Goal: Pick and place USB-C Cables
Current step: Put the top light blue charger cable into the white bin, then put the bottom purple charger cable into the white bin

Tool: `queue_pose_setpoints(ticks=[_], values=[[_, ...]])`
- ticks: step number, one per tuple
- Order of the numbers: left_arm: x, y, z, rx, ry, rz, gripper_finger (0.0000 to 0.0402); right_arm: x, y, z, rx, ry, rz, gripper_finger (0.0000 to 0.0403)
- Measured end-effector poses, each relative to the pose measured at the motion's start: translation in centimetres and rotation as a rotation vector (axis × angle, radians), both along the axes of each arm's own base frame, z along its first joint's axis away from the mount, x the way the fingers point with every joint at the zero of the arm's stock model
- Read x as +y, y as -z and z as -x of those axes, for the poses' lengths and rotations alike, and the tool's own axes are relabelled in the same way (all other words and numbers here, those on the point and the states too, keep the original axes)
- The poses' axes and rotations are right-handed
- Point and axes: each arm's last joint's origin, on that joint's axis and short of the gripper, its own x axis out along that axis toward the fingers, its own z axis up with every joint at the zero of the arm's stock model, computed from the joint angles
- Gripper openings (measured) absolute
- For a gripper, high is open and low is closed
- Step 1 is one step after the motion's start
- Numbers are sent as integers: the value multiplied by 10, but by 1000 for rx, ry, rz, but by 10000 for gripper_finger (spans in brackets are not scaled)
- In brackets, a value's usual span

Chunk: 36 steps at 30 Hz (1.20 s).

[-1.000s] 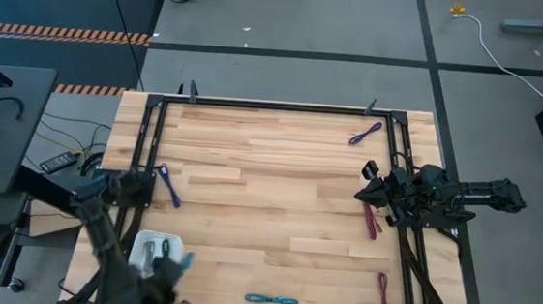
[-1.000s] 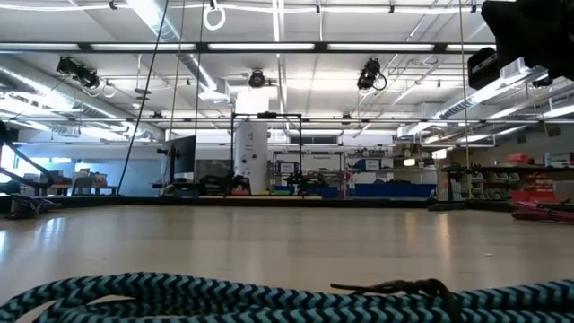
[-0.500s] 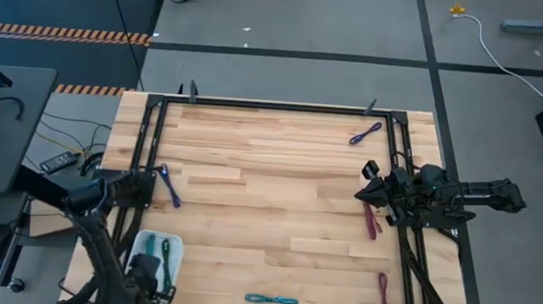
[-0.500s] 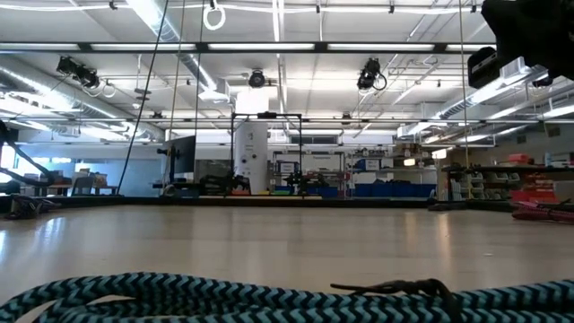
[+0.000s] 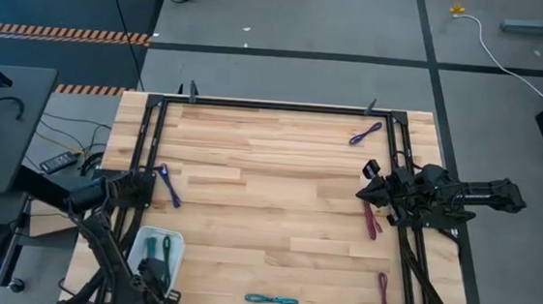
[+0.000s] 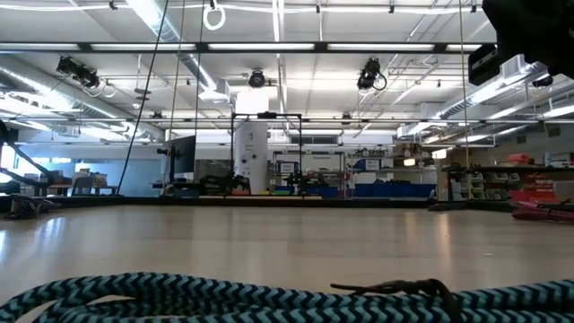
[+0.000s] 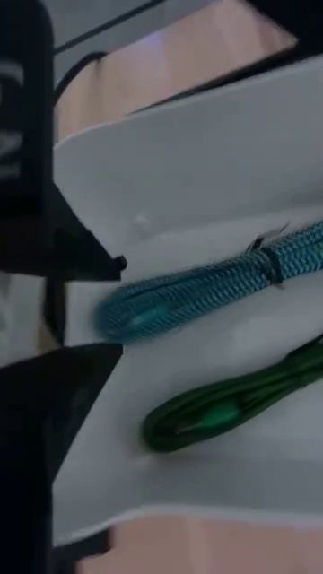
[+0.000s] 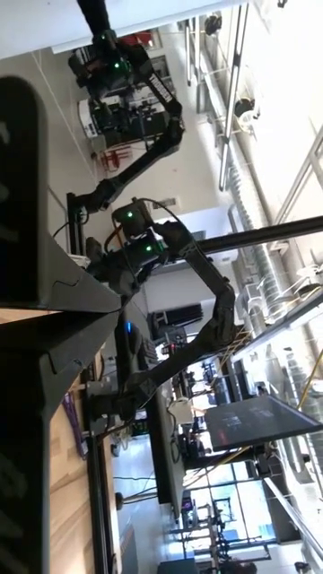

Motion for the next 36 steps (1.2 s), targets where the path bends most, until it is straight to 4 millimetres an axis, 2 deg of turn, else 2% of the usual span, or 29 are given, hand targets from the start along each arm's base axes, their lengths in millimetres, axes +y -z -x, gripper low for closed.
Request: queue_pose_setpoints(ticks=[3,6,8,11,14,17,20,22,27,32,36], values=[[-4,-13,-2,16,41,46,175,0,0,0,-2,-1,1,11],[-5,-39,0,76,52,56,210,0,-2,1,-17,-3,1,11],[-4,-60,-1,37,64,29,225,0,-3,1,-27,-9,-15,11],[-2,-82,-10,-273,148,-51,234,0,-6,2,-42,-29,-72,11],[9,-92,-26,-661,240,-306,229,0,-10,4,-76,-48,-116,11],[25,-89,-48,-805,351,-527,213,0,-14,6,-105,-74,-173,11],[54,-73,-76,-728,380,-665,193,1,-16,7,-112,-121,-221,11],[81,-60,-96,-628,337,-712,180,2,-16,7,-109,-151,-204,11],[159,-29,-133,-200,242,-594,157,4,-12,6,-43,-249,-196,11],[225,-10,-148,77,330,-457,152,5,-4,4,56,-278,-217,11],[260,-1,-148,217,361,-311,161,5,3,1,137,-264,-229,11]])
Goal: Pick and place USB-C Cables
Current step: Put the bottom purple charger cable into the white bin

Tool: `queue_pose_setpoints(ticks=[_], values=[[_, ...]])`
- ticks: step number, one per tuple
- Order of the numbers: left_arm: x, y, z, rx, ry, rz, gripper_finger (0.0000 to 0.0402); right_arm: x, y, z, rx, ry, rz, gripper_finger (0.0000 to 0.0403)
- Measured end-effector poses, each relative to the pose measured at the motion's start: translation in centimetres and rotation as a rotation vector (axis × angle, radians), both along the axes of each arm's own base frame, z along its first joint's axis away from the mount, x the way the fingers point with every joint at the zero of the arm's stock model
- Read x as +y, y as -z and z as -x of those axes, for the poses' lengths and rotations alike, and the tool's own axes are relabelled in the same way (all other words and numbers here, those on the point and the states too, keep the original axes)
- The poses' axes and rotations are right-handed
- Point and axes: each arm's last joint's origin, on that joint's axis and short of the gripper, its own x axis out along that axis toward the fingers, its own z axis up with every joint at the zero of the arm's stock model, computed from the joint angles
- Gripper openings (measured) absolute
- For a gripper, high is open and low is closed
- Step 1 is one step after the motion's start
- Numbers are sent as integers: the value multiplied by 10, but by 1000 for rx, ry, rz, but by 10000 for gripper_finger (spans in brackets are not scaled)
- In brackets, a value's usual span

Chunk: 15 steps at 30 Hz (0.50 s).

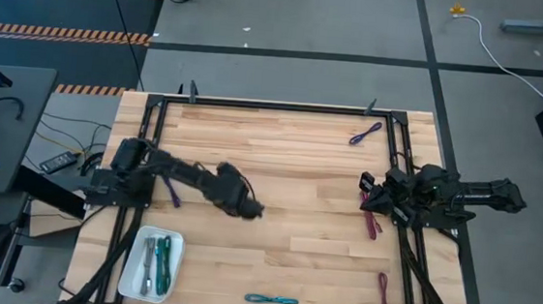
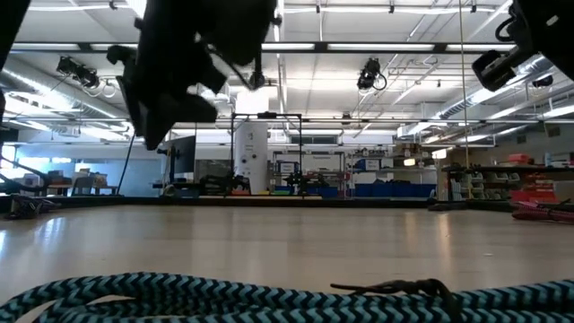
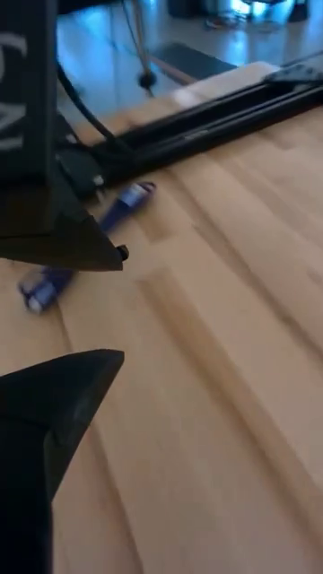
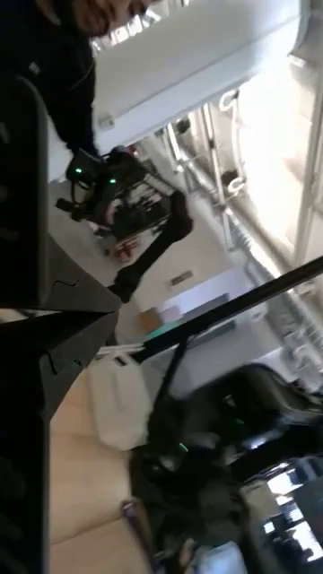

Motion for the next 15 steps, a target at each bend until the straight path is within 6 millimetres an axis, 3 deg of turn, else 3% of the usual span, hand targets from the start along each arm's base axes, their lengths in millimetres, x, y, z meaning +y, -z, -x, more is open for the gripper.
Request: queue_pose_setpoints(ticks=[5,9,15], values=[[20,18,21,163,-44,166,179,0,3,-1,26,3,13,11],[22,15,50,174,-151,198,205,0,4,-1,23,11,43,11],[19,3,86,-90,-341,160,245,0,5,-2,29,13,56,11]])
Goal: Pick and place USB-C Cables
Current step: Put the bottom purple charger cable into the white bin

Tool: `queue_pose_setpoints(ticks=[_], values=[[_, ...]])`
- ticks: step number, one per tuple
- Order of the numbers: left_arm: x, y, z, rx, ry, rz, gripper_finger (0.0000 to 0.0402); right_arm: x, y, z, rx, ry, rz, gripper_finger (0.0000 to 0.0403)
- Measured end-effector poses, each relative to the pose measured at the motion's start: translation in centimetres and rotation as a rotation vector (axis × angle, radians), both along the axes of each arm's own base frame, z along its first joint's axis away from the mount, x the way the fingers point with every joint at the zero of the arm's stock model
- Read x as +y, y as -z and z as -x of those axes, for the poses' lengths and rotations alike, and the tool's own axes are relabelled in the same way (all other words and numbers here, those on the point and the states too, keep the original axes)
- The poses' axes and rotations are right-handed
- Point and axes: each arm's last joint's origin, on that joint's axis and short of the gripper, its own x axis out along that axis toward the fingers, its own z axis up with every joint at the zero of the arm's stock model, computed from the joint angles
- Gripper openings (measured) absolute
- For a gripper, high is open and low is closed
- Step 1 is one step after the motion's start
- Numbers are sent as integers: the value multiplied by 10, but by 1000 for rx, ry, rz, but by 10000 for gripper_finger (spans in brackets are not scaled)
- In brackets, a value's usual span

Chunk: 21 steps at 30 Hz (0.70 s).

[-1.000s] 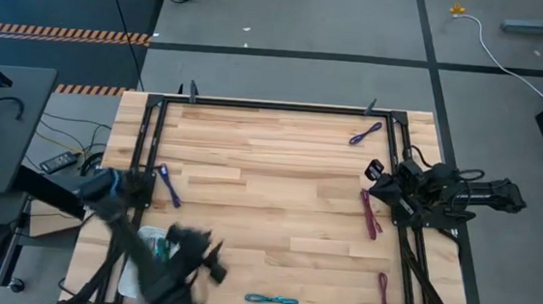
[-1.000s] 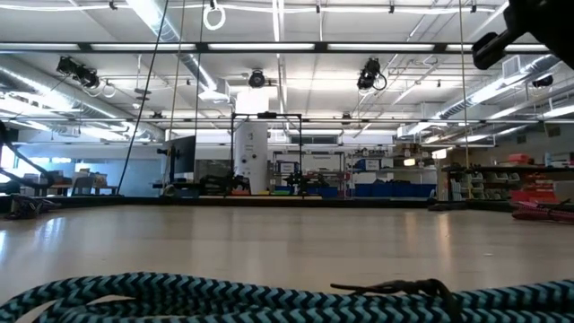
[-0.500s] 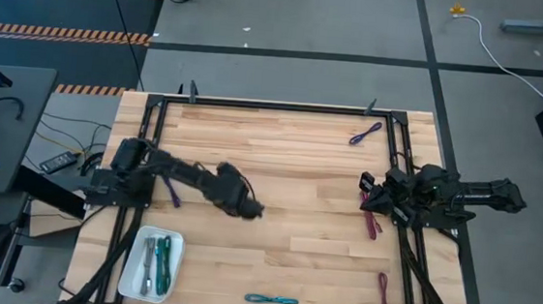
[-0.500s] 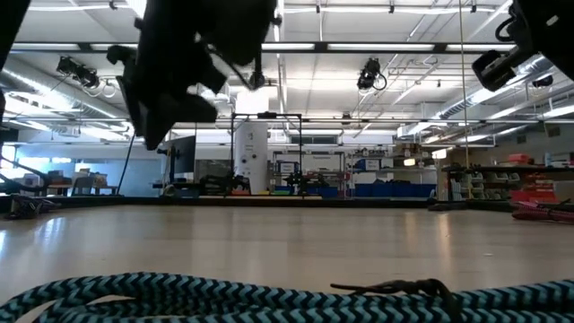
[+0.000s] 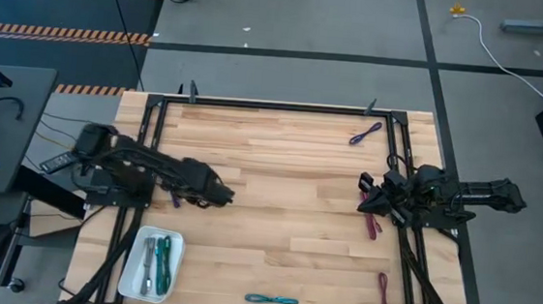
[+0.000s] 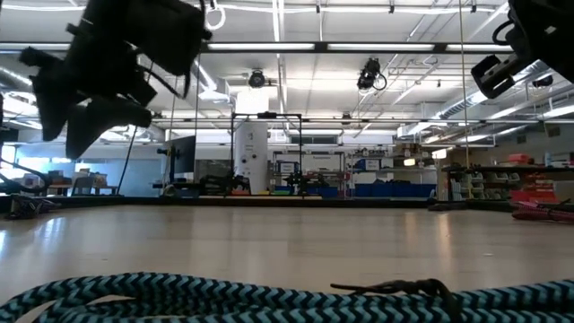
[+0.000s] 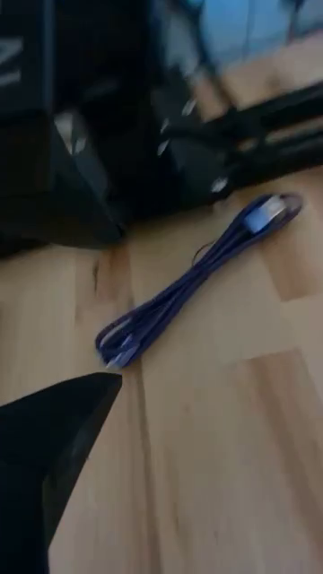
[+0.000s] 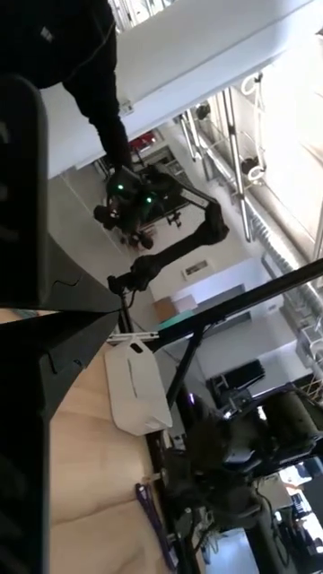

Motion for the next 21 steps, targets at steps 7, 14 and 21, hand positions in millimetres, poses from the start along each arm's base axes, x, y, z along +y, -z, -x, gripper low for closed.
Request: queue_pose_setpoints(ticks=[7,14,21], values=[[3,22,37,-97,-235,-16,270,0,2,-1,16,4,20,11],[6,62,46,-205,-304,13,253,0,3,-1,22,4,21,11],[8,72,51,-233,-307,20,225,0,3,-1,22,4,21,11]])
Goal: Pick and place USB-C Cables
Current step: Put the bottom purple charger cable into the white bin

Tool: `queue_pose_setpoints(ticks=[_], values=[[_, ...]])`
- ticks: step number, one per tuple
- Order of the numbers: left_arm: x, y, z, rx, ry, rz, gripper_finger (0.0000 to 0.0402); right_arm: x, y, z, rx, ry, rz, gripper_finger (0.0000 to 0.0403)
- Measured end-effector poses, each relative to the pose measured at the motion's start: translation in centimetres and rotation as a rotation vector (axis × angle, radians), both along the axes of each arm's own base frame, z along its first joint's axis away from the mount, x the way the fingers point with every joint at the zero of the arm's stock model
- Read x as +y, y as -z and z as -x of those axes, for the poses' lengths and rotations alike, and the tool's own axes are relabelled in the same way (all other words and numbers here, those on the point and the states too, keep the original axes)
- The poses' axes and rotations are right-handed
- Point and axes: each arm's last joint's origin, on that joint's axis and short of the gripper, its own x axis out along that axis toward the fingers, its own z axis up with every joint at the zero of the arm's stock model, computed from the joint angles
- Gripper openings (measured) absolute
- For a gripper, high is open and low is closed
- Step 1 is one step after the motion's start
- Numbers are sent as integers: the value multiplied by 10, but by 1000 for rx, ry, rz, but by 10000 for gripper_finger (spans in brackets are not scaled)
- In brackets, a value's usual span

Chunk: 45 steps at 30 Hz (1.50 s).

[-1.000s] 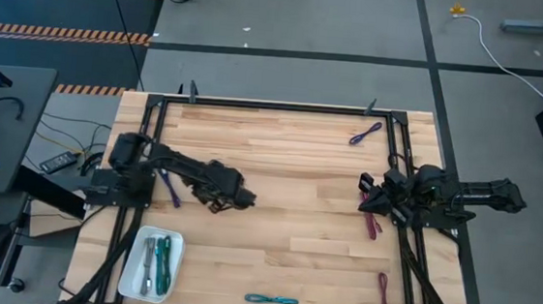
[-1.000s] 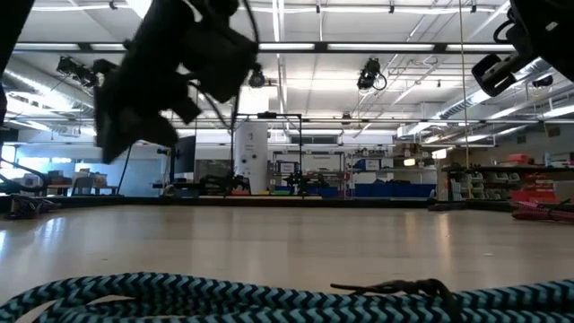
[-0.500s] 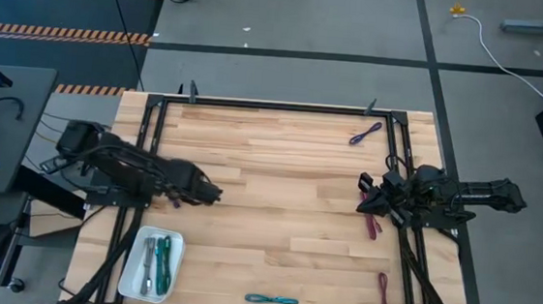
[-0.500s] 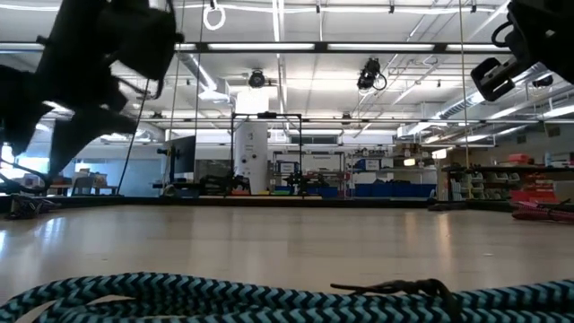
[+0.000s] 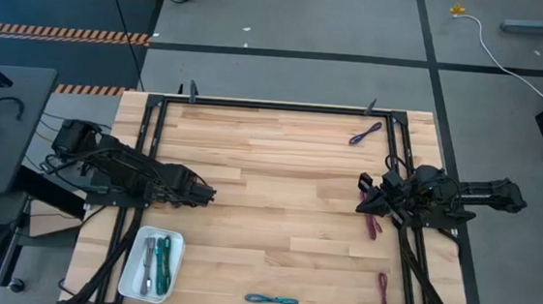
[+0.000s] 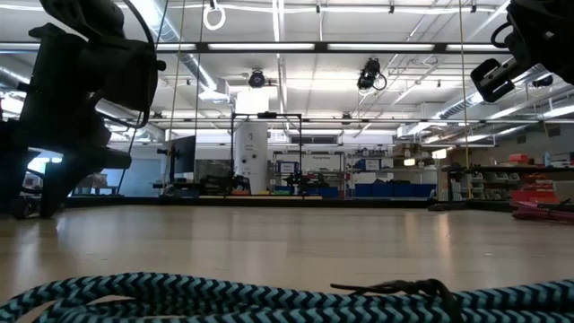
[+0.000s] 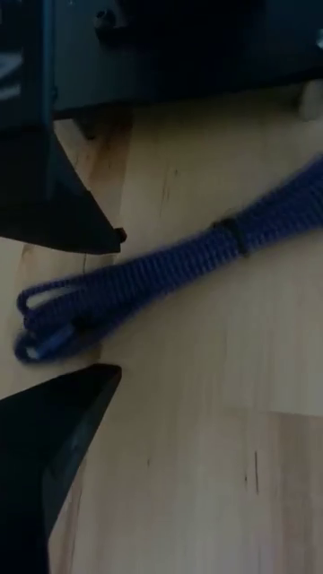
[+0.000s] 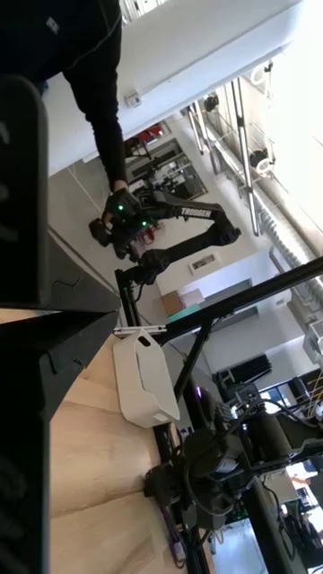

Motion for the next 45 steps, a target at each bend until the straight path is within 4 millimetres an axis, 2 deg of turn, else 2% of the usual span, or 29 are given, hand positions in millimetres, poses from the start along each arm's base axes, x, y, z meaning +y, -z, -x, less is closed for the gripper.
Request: queue_pose_setpoints(ticks=[5,12,13,16,22,25,28,31,34,37,41,45], values=[[0,1,-2,-21,69,11,173,0,0,0,-3,2,-1,11],[-1,2,-6,-52,145,11,40,0,0,0,1,2,-8,11],[-1,1,-7,-49,163,12,28,0,0,0,1,2,-8,11],[-4,-11,-14,-19,222,-10,27,0,0,0,8,0,-21,11],[-28,-75,-44,-96,403,-100,33,0,0,0,10,12,-24,11],[-52,-114,-61,-245,572,-140,30,-1,0,0,6,39,-30,11],[-81,-151,-67,-401,689,-146,31,-2,-1,-1,4,76,-36,11],[-108,-180,-61,-527,695,-110,34,-3,-1,-1,-4,105,-24,11],[-132,-193,-44,-573,618,-47,30,-3,-1,-1,-8,124,-16,11],[-156,-192,-22,-555,498,50,29,-4,-1,-1,-14,148,-6,11],[-183,-184,8,-441,337,159,29,-4,-1,-2,-16,165,-4,11],[-208,-175,30,-365,273,200,32,-4,-1,-2,-19,167,5,11]])
